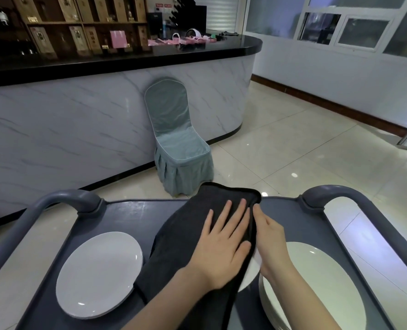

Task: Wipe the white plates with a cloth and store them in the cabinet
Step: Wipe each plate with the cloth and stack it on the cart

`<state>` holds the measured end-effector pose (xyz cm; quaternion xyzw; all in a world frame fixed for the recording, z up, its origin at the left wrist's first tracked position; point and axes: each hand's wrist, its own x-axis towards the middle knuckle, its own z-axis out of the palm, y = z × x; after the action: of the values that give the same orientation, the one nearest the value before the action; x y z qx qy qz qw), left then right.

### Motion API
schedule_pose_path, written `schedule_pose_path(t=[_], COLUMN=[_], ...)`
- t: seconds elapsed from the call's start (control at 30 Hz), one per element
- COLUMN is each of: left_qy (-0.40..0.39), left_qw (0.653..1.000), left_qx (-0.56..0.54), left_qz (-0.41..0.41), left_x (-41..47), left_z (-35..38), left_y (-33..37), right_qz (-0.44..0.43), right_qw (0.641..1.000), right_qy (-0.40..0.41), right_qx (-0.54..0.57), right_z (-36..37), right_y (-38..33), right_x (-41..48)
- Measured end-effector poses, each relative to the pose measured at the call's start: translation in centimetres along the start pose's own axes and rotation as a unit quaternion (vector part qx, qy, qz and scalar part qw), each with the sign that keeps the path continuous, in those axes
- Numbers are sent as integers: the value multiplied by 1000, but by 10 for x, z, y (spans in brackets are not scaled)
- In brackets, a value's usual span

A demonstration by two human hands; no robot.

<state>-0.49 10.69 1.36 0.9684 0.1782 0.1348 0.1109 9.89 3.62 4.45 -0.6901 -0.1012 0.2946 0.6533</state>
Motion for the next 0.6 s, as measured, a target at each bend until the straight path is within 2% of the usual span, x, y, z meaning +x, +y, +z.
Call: schedule_pose_path(t=[0.07, 0.23, 0.33, 0.47, 0.53, 0.6], left_qy=[-2, -37, -55, -35, -17, -1], left_qw=[1000, 998, 998, 996, 997, 1000], left_qx=[6, -15, -16, -33, -30, 3], left_qz=[18, 58, 26, -78, -71, -25], left_x=[-11, -45, -51, -31, -15, -5], left_z=[0, 9, 14, 14, 9, 3], left_y=[0, -27, -51, -55, -43, -28], right_qz=[13, 8, 2, -26, -9, 11], right_qw=[1000, 998, 998, 998, 999, 1000], right_qy=[-7, 52, 64, 30, 13, -4], right_qx=[4, 26, 0, -55, -50, -23], right_z=[-5, -22, -22, -6, 3, 8], right_y=[0, -5, 1, 14, 22, 24], right_x=[0, 2, -1, -16, -22, -25])
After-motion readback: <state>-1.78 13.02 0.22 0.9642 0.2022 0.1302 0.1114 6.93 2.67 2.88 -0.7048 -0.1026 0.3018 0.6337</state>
